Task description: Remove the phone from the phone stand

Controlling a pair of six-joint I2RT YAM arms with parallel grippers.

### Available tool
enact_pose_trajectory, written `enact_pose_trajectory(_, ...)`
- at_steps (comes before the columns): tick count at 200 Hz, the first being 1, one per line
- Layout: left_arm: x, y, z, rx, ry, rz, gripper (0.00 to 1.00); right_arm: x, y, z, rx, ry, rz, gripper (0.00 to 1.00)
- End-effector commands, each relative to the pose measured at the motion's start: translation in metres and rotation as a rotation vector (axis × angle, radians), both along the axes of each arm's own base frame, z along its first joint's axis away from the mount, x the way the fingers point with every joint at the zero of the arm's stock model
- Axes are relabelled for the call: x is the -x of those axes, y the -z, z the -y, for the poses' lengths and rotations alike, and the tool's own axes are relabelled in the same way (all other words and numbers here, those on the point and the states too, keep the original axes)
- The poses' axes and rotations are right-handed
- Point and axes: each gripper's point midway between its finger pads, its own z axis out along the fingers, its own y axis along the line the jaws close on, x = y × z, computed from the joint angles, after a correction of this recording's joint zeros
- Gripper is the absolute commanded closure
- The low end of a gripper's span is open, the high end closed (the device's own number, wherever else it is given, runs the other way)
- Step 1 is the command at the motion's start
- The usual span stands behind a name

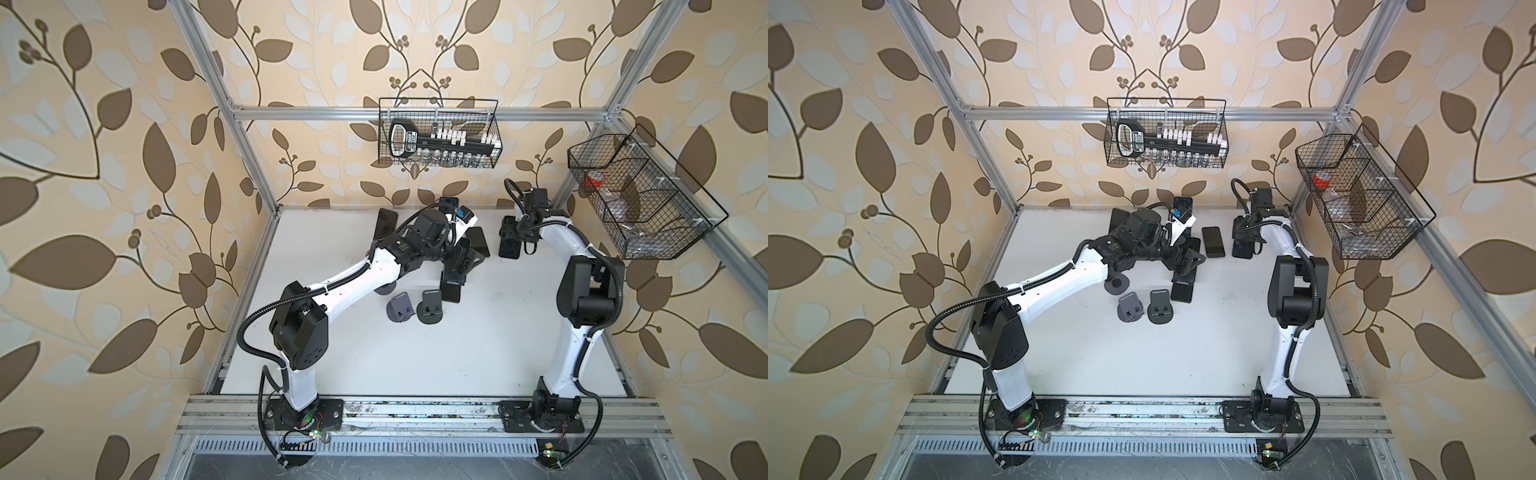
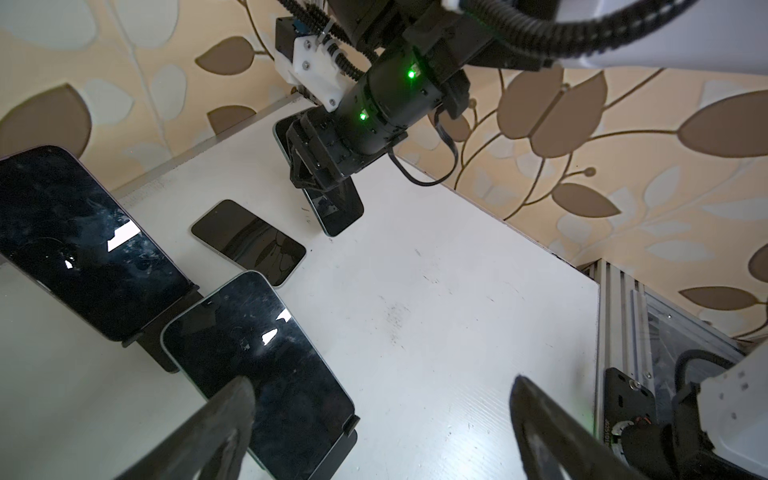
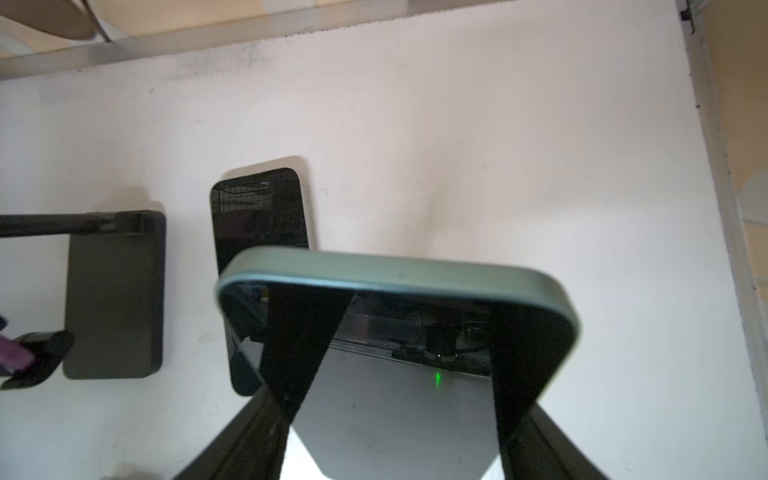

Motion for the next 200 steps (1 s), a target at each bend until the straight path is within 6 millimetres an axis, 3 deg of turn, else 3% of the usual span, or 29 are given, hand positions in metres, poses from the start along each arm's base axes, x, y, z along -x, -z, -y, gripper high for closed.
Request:
enact_pose_trajectory(1, 0.008, -0.025, 0.005, 0.052, 0.024, 0.033, 0.04, -0.016, -0.01, 0.007, 0.039, 0.008, 0.041, 0.43)
enact_pose_trajectory(200, 0.009, -0.008, 0.019, 0.068, 0.072, 0.007, 0.04, -0.039, 0.046, 0.013, 0.069, -0.011, -0.081, 0.41)
